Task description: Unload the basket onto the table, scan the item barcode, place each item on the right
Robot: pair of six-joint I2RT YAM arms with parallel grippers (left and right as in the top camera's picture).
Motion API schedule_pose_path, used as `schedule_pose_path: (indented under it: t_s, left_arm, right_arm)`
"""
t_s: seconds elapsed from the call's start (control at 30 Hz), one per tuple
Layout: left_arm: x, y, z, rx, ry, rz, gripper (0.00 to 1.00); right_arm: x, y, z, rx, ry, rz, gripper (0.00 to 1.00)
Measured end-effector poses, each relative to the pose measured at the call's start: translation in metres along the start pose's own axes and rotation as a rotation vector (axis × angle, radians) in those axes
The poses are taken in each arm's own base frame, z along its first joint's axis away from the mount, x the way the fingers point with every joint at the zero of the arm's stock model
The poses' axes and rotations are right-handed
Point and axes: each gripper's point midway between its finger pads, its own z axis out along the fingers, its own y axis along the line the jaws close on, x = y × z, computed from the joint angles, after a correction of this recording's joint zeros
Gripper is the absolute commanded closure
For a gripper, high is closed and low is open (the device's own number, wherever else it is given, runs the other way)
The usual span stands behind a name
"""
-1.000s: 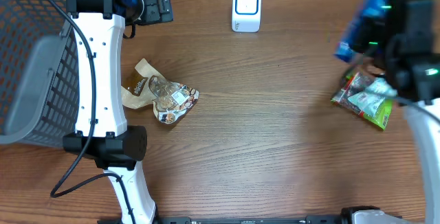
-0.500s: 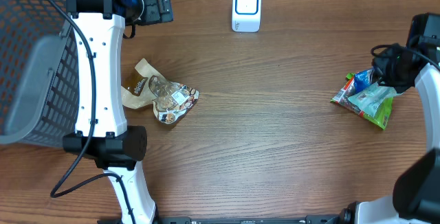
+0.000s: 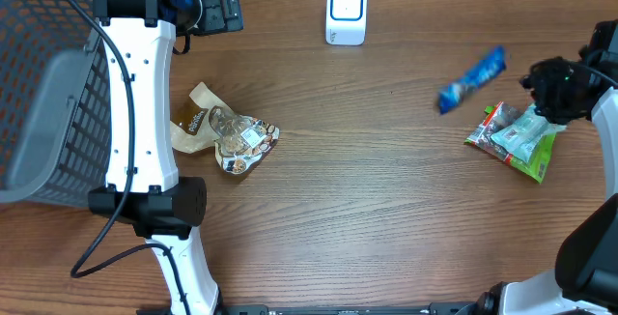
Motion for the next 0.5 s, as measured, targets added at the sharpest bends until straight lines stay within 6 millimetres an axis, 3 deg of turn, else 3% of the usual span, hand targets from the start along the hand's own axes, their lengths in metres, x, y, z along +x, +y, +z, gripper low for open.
schedule_pose_path:
  t_s: [0.17,0.4,0.5]
  left_arm:
    - [0.0,0.0,0.0,0.0,0.0,0.0,0.0]
    - [0.0,0.0,0.0,0.0,0.0,0.0,0.0]
    - [0.0,0.0,0.0,0.0,0.0,0.0,0.0]
  right_arm:
    - [0.021,0.042,0.004,-0.114,0.047,-0.141,0.45]
    - [0.05,0.139,0.015,-0.307,-0.021,-0.382,0.45]
    - [0.057,0.173,0.032,-0.37,-0.064,-0.442,0.44]
